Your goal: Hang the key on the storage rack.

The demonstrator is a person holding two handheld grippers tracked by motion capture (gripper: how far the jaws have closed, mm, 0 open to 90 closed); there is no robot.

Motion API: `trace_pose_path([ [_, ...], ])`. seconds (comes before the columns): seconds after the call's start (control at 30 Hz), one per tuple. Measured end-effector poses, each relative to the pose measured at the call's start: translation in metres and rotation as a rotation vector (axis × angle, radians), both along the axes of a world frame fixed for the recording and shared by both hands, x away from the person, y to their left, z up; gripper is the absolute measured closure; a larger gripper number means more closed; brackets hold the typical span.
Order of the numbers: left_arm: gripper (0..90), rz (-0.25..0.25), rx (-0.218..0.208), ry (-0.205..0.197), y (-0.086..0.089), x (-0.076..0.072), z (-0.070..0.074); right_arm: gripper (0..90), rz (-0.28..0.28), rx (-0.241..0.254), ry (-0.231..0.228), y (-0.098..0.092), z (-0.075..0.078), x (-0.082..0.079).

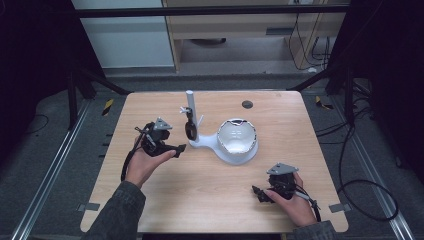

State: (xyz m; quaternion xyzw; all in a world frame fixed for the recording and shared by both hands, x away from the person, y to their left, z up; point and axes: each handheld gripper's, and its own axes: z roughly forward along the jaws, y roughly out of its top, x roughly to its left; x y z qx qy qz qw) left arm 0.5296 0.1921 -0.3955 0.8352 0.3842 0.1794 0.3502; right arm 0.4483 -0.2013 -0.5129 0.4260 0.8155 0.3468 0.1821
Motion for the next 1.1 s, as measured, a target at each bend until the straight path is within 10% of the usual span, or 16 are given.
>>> trace_pose_path([
  [1.1, 6.9, -0.032, -0.013, -0.008, 0.003, -0.039, -0.034, 0.4, 0.000, 0.000, 0.000, 0.000, 0.000, 0.000],
])
